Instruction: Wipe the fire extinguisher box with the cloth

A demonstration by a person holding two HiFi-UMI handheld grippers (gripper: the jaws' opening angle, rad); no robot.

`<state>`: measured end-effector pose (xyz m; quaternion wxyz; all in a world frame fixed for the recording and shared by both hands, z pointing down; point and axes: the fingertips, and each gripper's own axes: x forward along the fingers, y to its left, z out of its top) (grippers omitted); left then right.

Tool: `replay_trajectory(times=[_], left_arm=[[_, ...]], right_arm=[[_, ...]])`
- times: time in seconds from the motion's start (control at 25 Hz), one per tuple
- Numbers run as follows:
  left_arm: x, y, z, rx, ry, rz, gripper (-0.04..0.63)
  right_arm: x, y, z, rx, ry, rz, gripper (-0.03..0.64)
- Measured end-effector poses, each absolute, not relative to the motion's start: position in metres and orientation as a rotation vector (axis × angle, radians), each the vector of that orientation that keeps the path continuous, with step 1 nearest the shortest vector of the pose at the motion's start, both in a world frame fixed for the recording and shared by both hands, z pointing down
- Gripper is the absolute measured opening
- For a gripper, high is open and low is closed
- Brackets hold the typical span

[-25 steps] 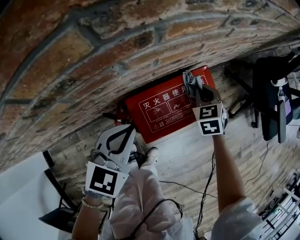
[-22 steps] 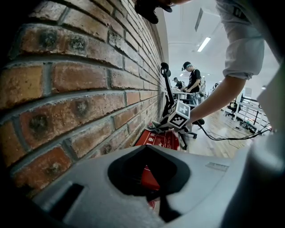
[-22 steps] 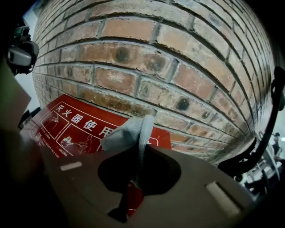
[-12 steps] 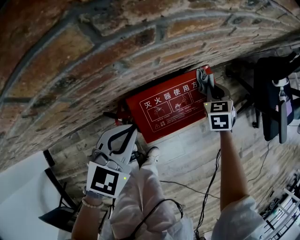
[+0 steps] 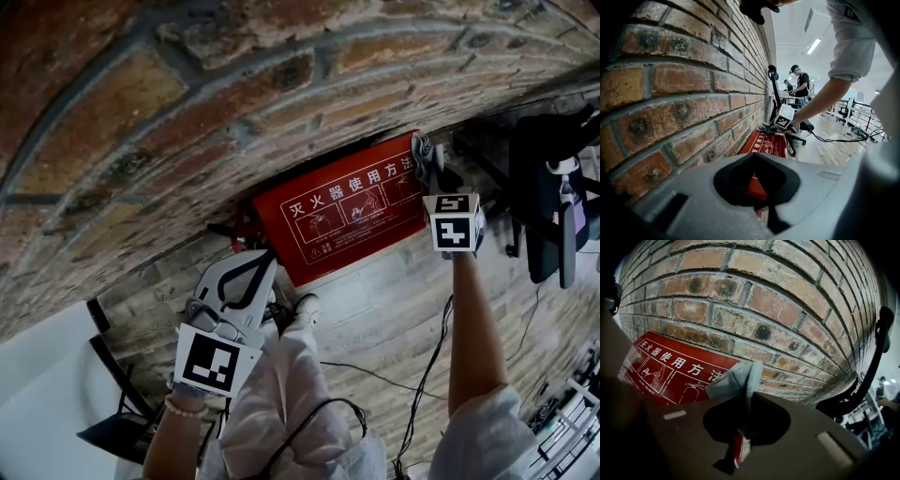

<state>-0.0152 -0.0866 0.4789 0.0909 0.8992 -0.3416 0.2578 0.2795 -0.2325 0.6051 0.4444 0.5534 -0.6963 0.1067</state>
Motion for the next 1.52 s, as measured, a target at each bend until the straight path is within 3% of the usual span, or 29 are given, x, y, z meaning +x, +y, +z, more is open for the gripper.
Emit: replay_trajectory(times=[0.84,1.52], left_arm=[[-0.024,-0.081,0.461,2.695,-1.022,0.744,-0.003],[-0.058,-0.07,0.434,2.699,-1.065,0.717,-0.003]], right_arm=[[0.25,-0.215,0.558,1.418,-1.876,0.274,0.018],[0.08,-0.1,0.496,1.132,-2.228,0.292,0.018]])
